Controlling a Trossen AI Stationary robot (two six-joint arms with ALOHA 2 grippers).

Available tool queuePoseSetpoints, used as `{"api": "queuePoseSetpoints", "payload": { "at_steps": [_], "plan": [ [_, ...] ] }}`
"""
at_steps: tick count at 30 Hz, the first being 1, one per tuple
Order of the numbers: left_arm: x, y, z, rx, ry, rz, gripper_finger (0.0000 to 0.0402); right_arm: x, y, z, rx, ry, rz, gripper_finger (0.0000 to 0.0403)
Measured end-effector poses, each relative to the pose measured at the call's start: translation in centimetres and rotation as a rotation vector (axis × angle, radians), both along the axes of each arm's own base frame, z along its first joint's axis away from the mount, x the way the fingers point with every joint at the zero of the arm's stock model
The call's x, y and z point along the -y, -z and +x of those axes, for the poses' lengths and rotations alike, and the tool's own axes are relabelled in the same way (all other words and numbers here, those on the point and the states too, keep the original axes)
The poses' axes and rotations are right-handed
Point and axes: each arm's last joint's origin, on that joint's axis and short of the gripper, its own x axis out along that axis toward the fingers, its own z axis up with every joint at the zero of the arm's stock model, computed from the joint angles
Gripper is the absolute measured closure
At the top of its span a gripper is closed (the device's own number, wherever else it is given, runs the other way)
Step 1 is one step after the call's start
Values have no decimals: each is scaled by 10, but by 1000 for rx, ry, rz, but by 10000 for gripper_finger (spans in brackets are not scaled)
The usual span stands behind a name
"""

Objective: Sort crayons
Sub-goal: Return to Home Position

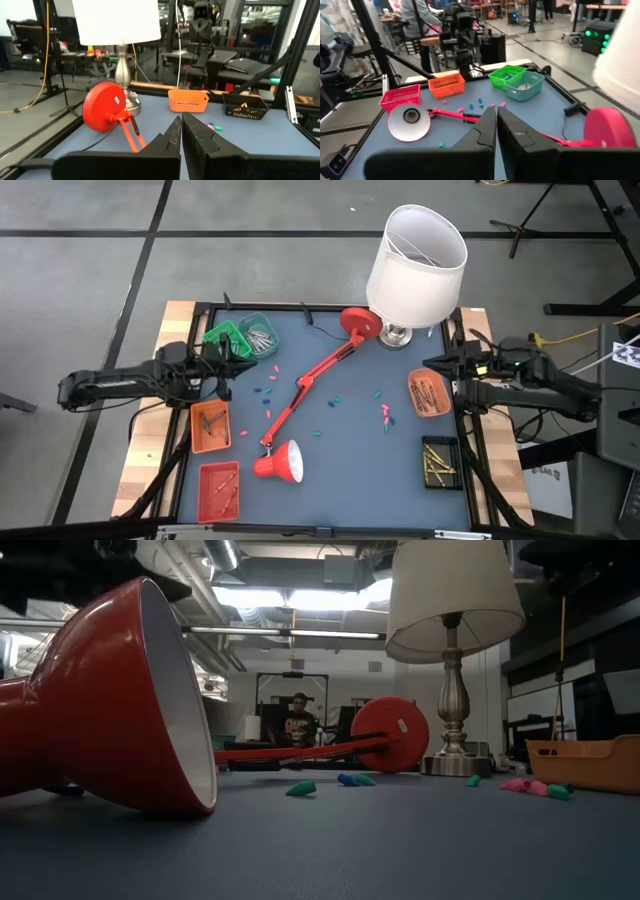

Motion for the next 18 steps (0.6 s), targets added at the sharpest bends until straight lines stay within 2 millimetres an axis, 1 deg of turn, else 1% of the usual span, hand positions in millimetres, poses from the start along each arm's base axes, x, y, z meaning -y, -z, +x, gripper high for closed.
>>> {"api": "queuePoseSetpoints", "payload": {
  "at_steps": [3, 6, 11, 16, 18],
  "plan": [
    [0, 9, 1, 21, 0, 5, 401, 1, 13, 5, 6, -2, -2, 400],
    [0, 19, 2, 39, -1, 28, 401, 1, 23, 7, 45, -2, -9, 397],
    [0, 36, 1, 45, -1, 39, 401, 1, 39, 5, 89, -2, -15, 401],
    [-1, 48, 0, 49, -19, 42, 401, 0, 52, 3, 178, -2, -27, 399],
    [-1, 50, 0, 46, -37, 52, 402, 1, 60, 4, 191, -2, -30, 401]
  ]
}}
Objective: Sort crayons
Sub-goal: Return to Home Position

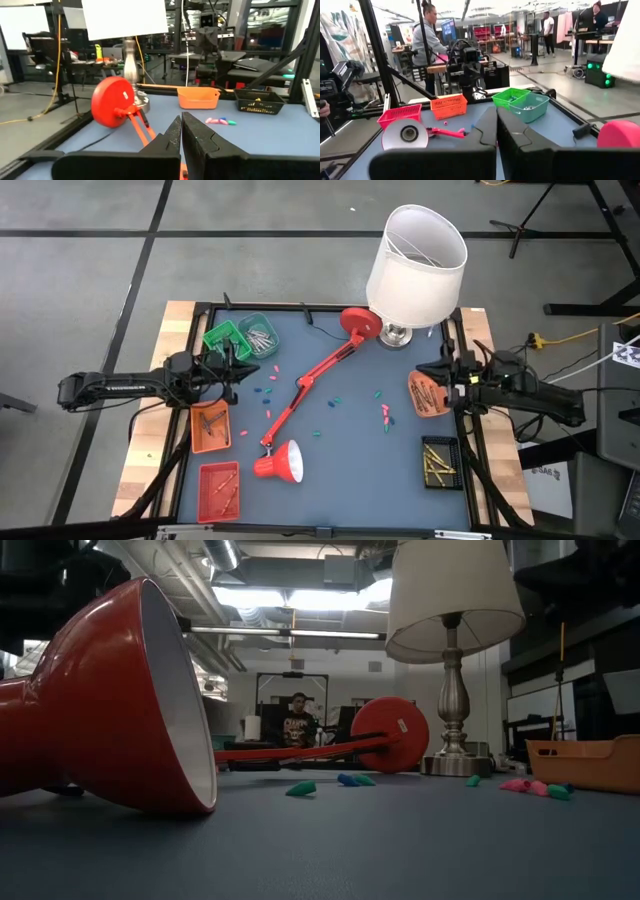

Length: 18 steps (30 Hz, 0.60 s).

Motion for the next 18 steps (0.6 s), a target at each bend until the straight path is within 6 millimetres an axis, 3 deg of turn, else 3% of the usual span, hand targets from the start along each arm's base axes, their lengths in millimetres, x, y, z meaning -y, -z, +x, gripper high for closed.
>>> {"api": "queuePoseSetpoints", "payload": {
  "at_steps": [18],
  "plan": [
    [-1, 2, 0, -37, -29, 57, 401, 3, 56, 15, 9, 9, 33, 402]
  ]
}}
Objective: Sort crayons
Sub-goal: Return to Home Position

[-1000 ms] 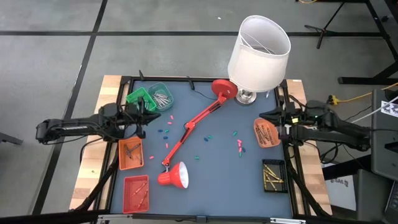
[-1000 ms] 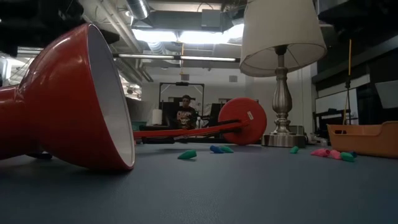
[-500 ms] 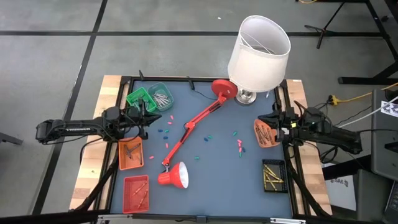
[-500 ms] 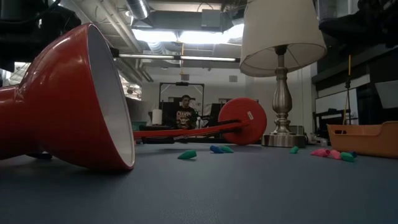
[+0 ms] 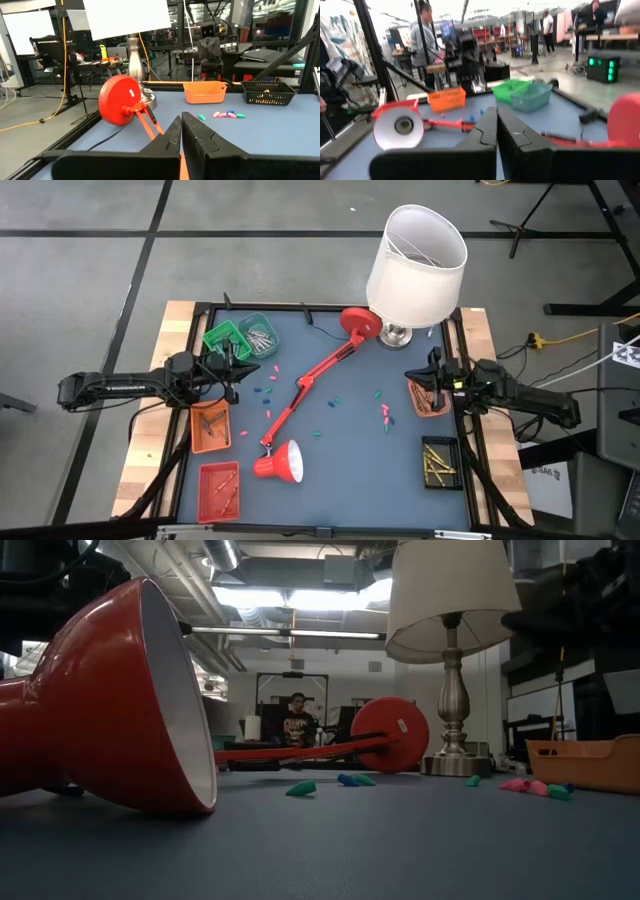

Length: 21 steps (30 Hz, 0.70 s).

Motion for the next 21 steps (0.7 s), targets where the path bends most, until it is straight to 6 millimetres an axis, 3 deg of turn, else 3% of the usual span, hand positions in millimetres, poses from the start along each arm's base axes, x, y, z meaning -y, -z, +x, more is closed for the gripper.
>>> {"api": "queuePoseSetpoints", "payload": {
  "at_steps": [11, 21],
  "plan": [
    [0, 0, 0, -2, 0, -4, 401, 2, 16, 4, -35, 34, 3, 402],
    [0, 0, 0, -2, 0, -3, 401, 3, 18, 4, -57, 84, 9, 402]
  ]
}}
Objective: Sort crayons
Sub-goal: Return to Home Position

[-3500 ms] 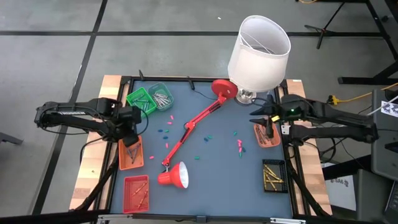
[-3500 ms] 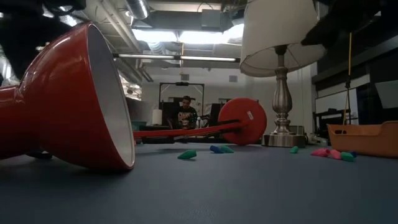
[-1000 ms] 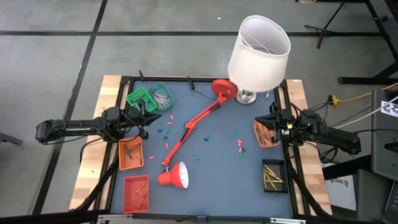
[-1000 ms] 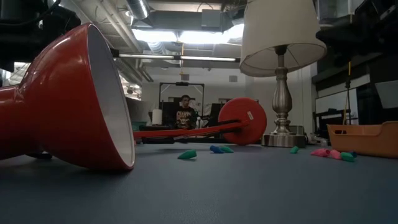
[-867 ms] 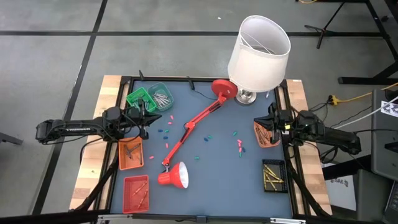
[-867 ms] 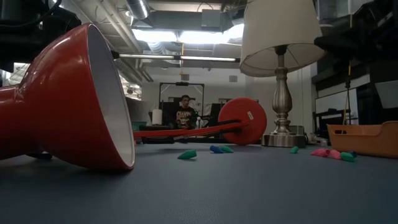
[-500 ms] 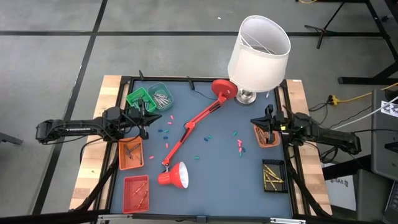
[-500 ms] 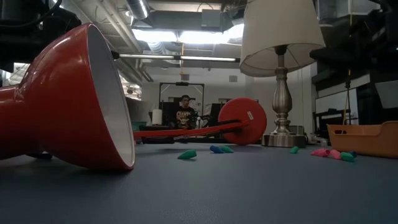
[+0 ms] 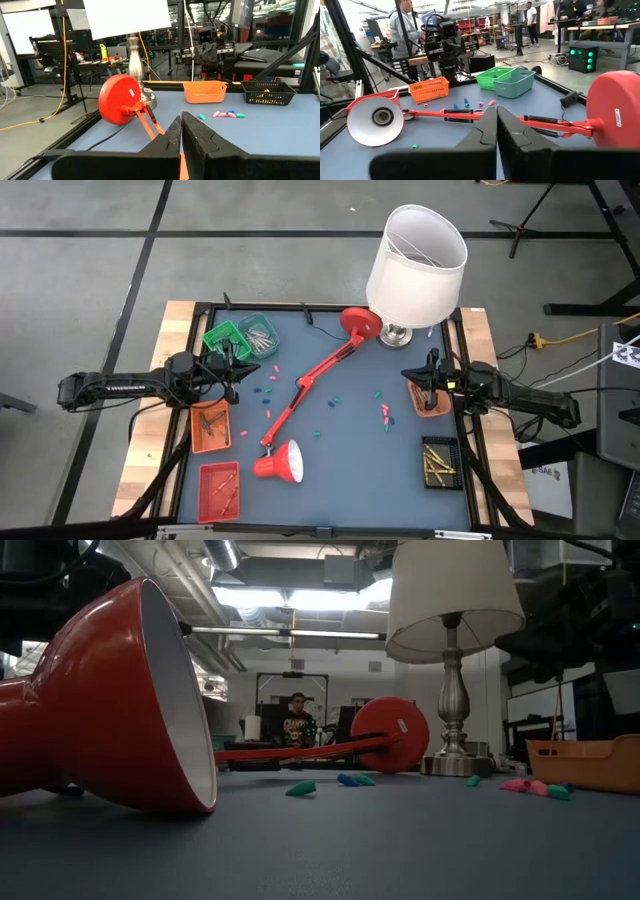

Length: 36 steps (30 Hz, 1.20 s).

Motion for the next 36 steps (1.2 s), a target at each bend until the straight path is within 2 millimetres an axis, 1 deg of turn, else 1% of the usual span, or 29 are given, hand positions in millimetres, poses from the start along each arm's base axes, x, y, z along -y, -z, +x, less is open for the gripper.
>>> {"api": "queuePoseSetpoints", "payload": {
  "at_steps": [7, 13, 19, 27, 36],
  "plan": [
    [1, 0, 0, 1, 5, 0, 401, 0, 0, 0, -2, 1, 0, 402],
    [7, -2, 0, 19, 56, 4, 401, 0, 0, 0, -3, 2, 0, 402],
    [12, -10, -6, 99, 91, 17, 401, 0, 0, 0, -3, 2, 0, 402],
    [14, -21, -17, 234, 96, 40, 401, 0, 0, 0, -4, 1, 0, 402],
    [15, -28, -26, 326, 96, 56, 401, 0, 0, 0, -4, 0, 0, 402]
  ]
}}
